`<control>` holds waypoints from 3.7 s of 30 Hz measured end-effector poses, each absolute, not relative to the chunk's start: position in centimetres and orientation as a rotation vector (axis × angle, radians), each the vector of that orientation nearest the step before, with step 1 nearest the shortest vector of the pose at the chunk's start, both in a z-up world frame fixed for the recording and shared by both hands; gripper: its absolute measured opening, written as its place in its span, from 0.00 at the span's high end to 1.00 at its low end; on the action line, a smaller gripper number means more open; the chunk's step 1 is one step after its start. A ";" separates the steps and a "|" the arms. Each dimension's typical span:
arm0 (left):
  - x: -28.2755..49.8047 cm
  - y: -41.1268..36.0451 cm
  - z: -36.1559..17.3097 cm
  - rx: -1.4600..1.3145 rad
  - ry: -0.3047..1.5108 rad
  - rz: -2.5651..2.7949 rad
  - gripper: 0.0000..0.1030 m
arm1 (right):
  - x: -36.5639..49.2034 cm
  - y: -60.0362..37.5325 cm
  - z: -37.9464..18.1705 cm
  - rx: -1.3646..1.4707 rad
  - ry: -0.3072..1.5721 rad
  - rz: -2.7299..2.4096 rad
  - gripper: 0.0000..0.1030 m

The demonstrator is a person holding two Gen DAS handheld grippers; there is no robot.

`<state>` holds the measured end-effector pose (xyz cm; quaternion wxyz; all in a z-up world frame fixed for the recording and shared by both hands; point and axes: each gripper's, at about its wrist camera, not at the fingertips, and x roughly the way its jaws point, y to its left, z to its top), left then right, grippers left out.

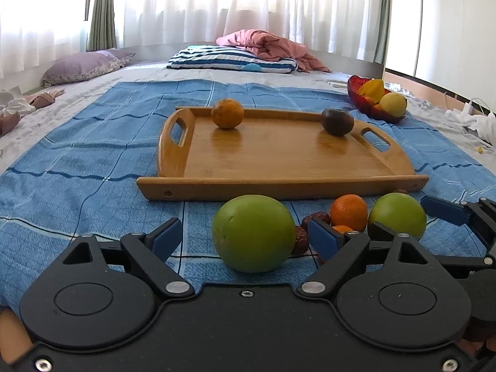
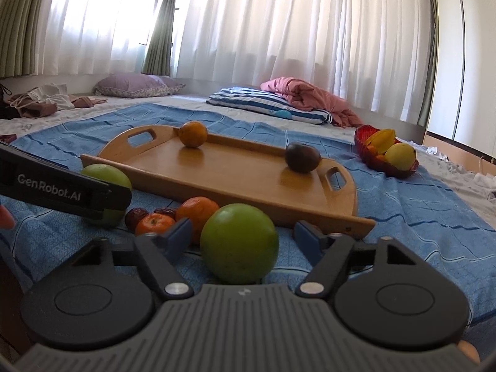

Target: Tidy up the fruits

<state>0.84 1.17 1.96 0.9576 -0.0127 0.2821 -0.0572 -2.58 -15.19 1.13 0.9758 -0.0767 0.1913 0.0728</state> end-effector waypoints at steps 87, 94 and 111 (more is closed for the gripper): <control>18.3 0.6 6.1 -0.130 0.620 -0.158 0.43 | 15.2 -19.4 6.3 0.081 0.494 0.144 0.42; 21.2 -0.9 5.4 -0.118 0.650 -0.184 0.43 | 19.8 -19.3 7.2 0.134 0.567 0.154 0.42; 25.6 -2.1 3.0 -0.098 0.703 -0.190 0.43 | 25.0 -18.4 5.5 0.173 0.705 0.147 0.42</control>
